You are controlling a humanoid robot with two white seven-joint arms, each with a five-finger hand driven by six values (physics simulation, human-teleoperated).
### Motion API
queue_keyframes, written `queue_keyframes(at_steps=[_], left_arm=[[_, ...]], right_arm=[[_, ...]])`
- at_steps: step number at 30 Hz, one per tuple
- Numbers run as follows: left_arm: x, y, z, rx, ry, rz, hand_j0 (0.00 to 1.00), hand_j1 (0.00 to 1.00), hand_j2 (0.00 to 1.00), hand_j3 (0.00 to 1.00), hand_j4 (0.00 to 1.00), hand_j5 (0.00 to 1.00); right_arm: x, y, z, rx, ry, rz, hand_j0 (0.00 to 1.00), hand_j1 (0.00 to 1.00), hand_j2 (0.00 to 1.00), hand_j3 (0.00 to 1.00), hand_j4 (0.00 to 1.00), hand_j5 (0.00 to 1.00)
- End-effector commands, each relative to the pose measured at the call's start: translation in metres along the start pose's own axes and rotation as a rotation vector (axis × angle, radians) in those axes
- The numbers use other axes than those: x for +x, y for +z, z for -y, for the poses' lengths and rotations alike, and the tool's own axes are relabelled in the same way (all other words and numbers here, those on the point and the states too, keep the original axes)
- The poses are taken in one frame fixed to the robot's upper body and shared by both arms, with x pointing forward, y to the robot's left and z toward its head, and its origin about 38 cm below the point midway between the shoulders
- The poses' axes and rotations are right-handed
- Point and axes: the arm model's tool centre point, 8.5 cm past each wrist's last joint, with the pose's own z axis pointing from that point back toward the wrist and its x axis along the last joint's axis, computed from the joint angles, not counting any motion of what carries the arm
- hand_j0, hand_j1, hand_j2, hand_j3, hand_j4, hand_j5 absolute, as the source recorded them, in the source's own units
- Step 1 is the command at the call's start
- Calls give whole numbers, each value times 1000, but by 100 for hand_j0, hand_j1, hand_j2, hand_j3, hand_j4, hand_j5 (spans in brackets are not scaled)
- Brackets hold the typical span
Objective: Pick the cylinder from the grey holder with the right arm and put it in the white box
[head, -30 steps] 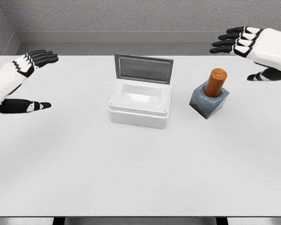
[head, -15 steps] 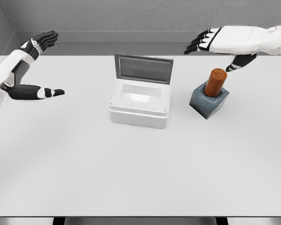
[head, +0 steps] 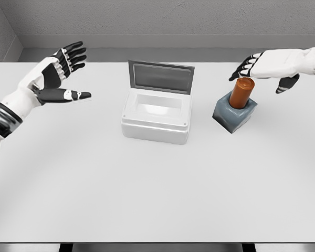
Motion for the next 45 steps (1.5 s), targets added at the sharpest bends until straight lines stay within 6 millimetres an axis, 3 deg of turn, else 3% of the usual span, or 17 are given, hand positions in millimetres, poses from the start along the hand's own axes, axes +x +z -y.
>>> queue_keyframes(at_steps=[1, 8, 11, 20, 22, 28, 30, 32, 36, 43, 45], left_arm=[[-23, -4, -3, 27, 53, -47, 100, 100, 100, 100, 100, 100], [-45, -45, -17, 80, 111, -84, 100, 100, 100, 100, 100, 100], [-53, -66, -11, 73, 115, -109, 100, 100, 100, 100, 100, 100], [-50, -76, -5, 67, 119, -96, 100, 100, 100, 100, 100, 100], [-50, -76, -7, 70, 119, -96, 100, 100, 100, 100, 100, 100], [-49, -77, -7, 71, 118, -94, 100, 100, 100, 100, 100, 100], [-47, -78, -8, 71, 116, -90, 100, 100, 100, 100, 100, 100], [-46, -79, -8, 70, 115, -89, 100, 100, 100, 100, 100, 100], [-45, -79, -8, 69, 114, -87, 100, 100, 100, 100, 100, 100], [-45, -79, -6, 65, 115, -82, 100, 100, 100, 100, 100, 100], [-45, -81, -2, 60, 121, -79, 100, 100, 100, 100, 100, 100]], right_arm=[[0, -1, -2, 10, 3, -4, 100, 100, 100, 100, 100, 100], [10, -2, 9, -7, 40, 20, 100, 100, 100, 100, 100, 100], [11, -3, 11, -12, 42, 23, 100, 100, 100, 100, 100, 100], [20, -20, 19, -25, 52, 58, 100, 100, 100, 100, 100, 100], [26, -32, 18, -11, 69, 69, 100, 100, 100, 100, 100, 100], [28, -36, 10, 16, 78, 70, 99, 99, 99, 99, 99, 99], [28, -37, 9, 24, 86, 69, 88, 88, 88, 88, 88, 88], [29, -39, 9, 24, 85, 73, 86, 86, 86, 86, 86, 86], [29, -39, 9, 26, 88, 71, 74, 74, 74, 74, 74, 74], [26, -38, 6, 33, 81, 60, 74, 74, 74, 74, 74, 74], [26, -38, 6, 32, 82, 61, 64, 64, 64, 64, 64, 64]])
